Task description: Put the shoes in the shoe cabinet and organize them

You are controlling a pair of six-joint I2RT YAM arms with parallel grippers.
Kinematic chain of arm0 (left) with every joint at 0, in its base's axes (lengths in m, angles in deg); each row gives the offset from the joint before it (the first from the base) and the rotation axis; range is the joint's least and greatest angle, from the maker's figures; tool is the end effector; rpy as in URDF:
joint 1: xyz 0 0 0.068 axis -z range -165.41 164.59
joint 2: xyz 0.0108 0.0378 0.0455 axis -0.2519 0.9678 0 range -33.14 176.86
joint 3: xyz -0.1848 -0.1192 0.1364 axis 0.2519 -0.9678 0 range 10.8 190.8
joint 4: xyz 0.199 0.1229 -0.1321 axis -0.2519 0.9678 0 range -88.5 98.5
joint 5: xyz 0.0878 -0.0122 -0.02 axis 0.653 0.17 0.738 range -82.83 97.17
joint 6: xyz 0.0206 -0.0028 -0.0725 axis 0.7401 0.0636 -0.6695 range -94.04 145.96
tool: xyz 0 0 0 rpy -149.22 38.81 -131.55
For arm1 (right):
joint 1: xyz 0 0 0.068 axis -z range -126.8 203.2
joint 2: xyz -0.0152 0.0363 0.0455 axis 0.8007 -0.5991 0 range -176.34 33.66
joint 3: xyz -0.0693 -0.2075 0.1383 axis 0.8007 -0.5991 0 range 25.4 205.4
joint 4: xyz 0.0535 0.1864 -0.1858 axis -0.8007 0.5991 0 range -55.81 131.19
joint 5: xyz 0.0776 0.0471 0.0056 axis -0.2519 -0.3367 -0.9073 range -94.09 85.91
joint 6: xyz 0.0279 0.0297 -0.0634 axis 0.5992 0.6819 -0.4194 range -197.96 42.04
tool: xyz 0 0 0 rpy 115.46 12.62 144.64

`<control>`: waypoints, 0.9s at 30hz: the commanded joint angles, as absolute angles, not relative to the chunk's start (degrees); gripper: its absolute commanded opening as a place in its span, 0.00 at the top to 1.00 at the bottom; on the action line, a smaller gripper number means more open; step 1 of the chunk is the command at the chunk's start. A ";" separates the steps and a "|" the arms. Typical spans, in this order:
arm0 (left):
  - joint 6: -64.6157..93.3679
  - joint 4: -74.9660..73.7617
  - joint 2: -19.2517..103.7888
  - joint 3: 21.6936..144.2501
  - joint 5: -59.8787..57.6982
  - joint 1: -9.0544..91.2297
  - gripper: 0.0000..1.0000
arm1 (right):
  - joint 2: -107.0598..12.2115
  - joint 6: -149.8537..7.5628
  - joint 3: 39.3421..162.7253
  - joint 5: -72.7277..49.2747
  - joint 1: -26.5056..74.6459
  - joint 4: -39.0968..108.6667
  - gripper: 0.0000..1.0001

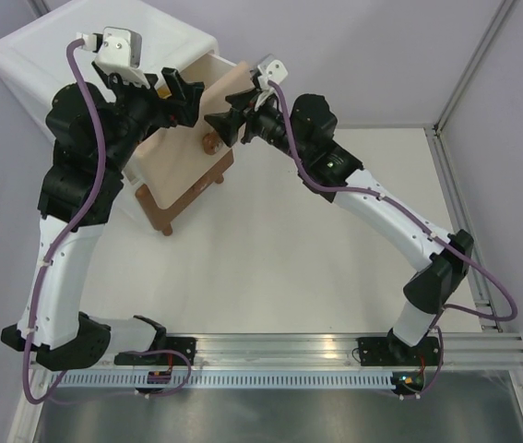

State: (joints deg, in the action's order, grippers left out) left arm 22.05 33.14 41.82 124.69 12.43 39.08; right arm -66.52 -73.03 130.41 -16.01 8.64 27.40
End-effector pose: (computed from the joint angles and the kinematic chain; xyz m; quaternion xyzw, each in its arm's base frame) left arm 0.2302 -0.0985 0.5772 0.0841 0.6555 -0.1545 0.7344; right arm 0.3073 0.3210 0.4675 -0.2888 0.5640 0.3822 0.6726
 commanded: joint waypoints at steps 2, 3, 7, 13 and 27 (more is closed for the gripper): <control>19.89 33.06 40.60 122.78 4.36 38.85 0.03 | -58.81 -77.16 129.03 -4.49 10.21 24.96 0.28; 19.54 33.05 40.60 122.43 3.75 38.85 0.03 | -56.72 -77.43 126.67 -1.39 10.31 25.57 0.27; 15.42 33.84 41.13 121.19 -0.55 39.02 0.03 | -51.17 -80.07 119.81 16.01 11.10 30.84 0.23; 11.89 34.37 43.15 120.41 -5.66 42.44 0.03 | -42.38 -78.23 108.29 28.69 13.38 38.58 0.21; 20.59 33.85 45.78 115.39 22.63 43.07 0.00 | -35.51 -71.72 96.85 30.37 17.95 42.63 0.15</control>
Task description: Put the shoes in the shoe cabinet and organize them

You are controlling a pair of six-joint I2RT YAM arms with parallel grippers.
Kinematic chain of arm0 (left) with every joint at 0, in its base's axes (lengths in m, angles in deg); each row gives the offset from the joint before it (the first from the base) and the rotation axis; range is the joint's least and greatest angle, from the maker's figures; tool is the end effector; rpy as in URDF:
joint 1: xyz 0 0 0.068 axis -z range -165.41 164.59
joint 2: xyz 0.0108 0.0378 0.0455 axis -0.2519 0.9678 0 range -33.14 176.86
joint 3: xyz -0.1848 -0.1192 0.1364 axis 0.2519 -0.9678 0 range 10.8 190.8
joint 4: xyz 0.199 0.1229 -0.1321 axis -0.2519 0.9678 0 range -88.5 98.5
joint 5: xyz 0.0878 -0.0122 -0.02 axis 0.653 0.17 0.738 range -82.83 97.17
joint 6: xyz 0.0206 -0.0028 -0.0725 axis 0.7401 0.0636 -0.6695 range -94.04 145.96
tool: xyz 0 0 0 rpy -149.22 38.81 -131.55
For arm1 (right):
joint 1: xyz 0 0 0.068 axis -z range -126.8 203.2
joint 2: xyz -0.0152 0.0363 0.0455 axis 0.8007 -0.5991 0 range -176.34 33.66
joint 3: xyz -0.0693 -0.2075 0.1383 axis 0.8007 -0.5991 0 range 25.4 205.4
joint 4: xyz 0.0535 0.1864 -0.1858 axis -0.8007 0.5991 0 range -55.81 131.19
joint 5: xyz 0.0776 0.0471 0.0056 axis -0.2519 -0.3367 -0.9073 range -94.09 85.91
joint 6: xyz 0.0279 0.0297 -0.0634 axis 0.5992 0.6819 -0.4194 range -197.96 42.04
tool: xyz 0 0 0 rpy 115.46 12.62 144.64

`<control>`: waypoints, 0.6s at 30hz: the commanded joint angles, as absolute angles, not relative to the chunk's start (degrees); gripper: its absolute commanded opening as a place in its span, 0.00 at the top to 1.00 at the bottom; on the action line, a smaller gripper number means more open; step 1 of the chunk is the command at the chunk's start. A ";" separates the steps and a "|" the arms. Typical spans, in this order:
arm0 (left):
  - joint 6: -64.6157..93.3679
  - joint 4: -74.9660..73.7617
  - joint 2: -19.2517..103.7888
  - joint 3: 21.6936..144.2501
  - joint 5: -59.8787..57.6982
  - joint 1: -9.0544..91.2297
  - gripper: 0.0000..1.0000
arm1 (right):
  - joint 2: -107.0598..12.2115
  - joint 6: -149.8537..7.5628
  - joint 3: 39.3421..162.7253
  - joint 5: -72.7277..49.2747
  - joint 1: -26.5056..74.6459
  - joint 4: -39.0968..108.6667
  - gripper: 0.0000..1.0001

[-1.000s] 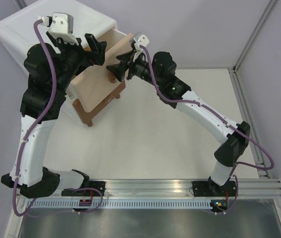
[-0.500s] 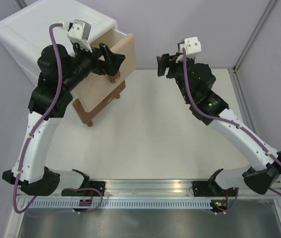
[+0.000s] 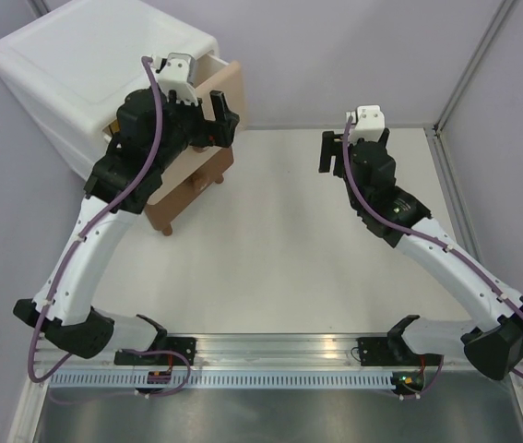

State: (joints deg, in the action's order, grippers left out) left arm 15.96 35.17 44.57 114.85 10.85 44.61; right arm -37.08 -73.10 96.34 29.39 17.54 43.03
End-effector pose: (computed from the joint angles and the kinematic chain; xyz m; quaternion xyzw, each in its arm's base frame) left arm 0.2644 -0.1481 0.5056 0.1097 0.7427 -0.2032 0.6285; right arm 0.2769 0.1555 0.3908 -0.0118 0.7500 0.0112 0.6612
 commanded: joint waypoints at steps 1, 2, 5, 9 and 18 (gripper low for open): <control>20.77 33.67 46.31 115.31 25.16 42.98 0.00 | -35.60 -71.63 97.03 30.19 18.04 42.54 0.15; 20.77 33.41 46.75 115.30 26.15 42.80 0.00 | -35.86 -71.46 97.20 29.84 18.21 42.45 0.15; 20.86 31.92 47.63 115.04 28.52 41.75 0.00 | -36.57 -71.46 97.73 29.14 18.57 42.10 0.14; 21.38 29.72 48.86 114.60 30.02 40.70 0.00 | -37.01 -71.28 97.91 28.70 18.83 41.84 0.14; 20.86 25.58 53.34 117.23 34.76 38.14 0.00 | -37.10 -70.40 97.91 27.82 19.71 42.10 0.10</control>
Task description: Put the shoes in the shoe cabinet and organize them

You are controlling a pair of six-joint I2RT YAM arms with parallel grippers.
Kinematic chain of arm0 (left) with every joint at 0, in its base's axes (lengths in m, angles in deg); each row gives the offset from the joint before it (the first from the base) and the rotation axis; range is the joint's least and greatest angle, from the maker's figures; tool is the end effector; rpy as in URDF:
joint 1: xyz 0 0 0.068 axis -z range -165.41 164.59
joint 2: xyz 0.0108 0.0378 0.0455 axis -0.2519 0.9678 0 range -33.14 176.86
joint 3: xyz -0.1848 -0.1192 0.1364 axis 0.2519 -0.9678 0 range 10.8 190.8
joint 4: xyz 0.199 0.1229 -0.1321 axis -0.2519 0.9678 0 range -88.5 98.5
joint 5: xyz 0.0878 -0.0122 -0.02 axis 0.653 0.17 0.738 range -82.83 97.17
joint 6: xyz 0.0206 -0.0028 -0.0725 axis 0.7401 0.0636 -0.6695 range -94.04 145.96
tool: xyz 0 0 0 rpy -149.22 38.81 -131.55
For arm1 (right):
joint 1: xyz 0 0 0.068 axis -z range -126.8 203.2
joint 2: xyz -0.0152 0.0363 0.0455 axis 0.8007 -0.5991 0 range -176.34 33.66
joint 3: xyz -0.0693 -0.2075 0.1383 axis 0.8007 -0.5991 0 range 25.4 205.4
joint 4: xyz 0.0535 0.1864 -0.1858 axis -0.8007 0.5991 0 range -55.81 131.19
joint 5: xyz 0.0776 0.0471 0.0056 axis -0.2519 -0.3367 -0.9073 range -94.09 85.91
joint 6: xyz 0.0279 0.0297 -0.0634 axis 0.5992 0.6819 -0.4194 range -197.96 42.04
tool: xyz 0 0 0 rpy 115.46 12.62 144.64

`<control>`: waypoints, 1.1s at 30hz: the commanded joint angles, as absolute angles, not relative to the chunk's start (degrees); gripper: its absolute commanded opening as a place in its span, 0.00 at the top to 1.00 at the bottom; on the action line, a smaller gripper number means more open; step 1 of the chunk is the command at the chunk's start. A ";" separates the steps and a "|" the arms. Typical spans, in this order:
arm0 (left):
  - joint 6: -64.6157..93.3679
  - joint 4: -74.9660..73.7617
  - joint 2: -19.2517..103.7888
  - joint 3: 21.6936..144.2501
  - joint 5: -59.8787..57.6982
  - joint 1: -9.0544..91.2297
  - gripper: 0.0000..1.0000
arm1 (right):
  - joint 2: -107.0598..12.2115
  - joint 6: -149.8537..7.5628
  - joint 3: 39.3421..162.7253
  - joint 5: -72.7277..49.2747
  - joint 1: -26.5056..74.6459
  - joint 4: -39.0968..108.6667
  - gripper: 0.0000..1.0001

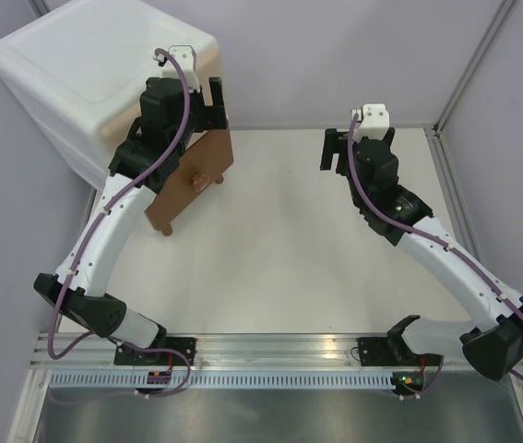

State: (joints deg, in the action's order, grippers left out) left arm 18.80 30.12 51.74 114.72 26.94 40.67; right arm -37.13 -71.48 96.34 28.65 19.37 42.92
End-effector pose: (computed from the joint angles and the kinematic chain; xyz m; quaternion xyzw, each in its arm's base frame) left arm 0.3228 -0.1341 0.4788 0.0144 0.7603 -0.0563 0.6469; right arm 0.2820 0.1476 0.3907 0.0067 0.7502 0.0151 0.6611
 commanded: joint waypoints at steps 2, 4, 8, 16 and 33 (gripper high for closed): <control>20.51 25.50 53.61 117.59 36.25 38.14 0.00 | -36.92 -70.40 97.73 27.99 19.71 42.54 0.06; 20.07 25.58 53.70 117.41 38.63 38.14 0.00 | -36.40 -70.14 97.38 28.26 19.71 42.98 0.02; 19.37 25.67 51.95 116.54 36.89 38.14 0.00 | -35.43 -69.70 96.24 29.04 19.71 43.42 0.02; 16.38 26.28 40.62 105.21 31.34 38.14 0.00 | -31.66 -67.33 91.41 33.17 19.80 43.59 0.02; -5.33 30.85 3.79 64.95 38.98 38.14 0.00 | -23.39 -63.02 74.89 32.31 19.80 53.26 0.02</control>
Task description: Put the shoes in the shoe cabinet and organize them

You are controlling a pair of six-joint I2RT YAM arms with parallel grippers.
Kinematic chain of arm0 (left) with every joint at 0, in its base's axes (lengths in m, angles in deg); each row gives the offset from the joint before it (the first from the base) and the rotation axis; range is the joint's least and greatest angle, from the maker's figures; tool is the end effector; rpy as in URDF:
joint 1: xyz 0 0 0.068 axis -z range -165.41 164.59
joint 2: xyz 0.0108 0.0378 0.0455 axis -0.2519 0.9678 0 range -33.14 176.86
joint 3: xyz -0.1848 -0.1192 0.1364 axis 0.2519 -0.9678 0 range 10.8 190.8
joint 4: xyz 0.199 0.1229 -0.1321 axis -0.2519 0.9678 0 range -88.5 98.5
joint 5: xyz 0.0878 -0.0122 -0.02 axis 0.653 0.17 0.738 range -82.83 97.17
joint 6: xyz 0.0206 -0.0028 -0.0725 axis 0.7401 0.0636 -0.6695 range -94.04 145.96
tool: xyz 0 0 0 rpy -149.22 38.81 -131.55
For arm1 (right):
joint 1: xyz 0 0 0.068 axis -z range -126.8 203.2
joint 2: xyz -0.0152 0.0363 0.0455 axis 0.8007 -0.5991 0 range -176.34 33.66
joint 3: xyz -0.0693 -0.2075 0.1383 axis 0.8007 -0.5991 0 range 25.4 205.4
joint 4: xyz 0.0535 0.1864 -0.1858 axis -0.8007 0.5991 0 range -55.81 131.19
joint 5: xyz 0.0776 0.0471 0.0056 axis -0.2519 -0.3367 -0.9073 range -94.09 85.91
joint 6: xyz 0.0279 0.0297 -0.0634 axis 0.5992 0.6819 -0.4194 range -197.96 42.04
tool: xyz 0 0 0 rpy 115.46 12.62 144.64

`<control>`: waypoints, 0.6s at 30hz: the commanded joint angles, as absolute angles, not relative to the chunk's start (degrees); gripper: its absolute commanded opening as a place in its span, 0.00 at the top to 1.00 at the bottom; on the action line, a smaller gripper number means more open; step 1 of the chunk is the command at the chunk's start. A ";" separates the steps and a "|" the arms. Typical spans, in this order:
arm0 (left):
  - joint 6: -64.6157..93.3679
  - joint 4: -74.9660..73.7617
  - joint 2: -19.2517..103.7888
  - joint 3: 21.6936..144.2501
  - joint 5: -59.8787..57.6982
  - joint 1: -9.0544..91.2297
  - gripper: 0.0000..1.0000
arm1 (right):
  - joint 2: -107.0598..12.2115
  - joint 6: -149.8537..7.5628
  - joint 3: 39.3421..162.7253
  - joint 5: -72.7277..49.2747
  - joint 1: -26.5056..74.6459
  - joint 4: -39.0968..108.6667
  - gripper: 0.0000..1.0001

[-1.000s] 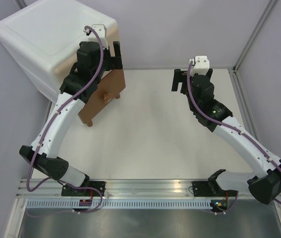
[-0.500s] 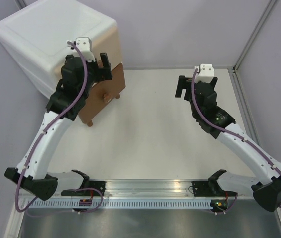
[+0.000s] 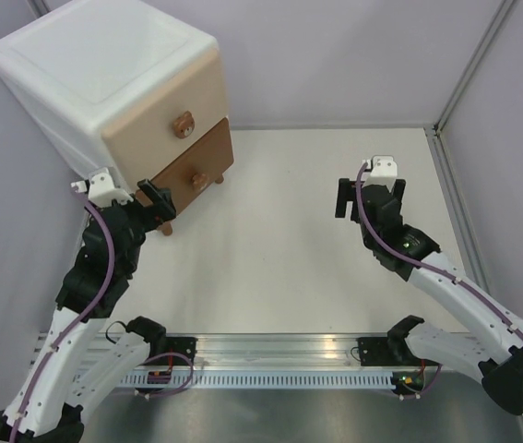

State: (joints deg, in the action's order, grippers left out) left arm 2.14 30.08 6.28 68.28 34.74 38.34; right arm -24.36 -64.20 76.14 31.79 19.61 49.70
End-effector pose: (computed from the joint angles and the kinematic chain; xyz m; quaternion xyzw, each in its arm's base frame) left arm 0.1738 -0.0444 0.3835 -0.1527 0.7467 -0.0828 0.6421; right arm 0.2386 0.1137 0.3040 0.0315 0.8099 -0.0235 0.5852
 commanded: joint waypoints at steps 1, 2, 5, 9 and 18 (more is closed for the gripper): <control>-5.33 30.94 2.04 64.25 39.16 38.14 0.00 | -23.21 -63.19 74.36 32.13 19.80 53.70 0.02; -3.94 31.03 1.24 62.94 39.16 38.14 0.00 | -23.03 -63.37 74.01 31.69 19.80 54.40 0.02; -2.34 35.32 -0.52 62.13 40.03 38.14 0.00 | -21.63 -62.50 72.60 29.76 19.71 55.10 0.02; -13.41 44.12 -3.07 60.11 48.64 38.14 0.00 | -17.86 -59.86 70.49 29.49 19.71 56.60 0.03; -16.15 45.36 -11.60 55.28 53.84 38.14 0.00 | -11.09 -56.96 68.20 37.13 19.80 63.01 0.02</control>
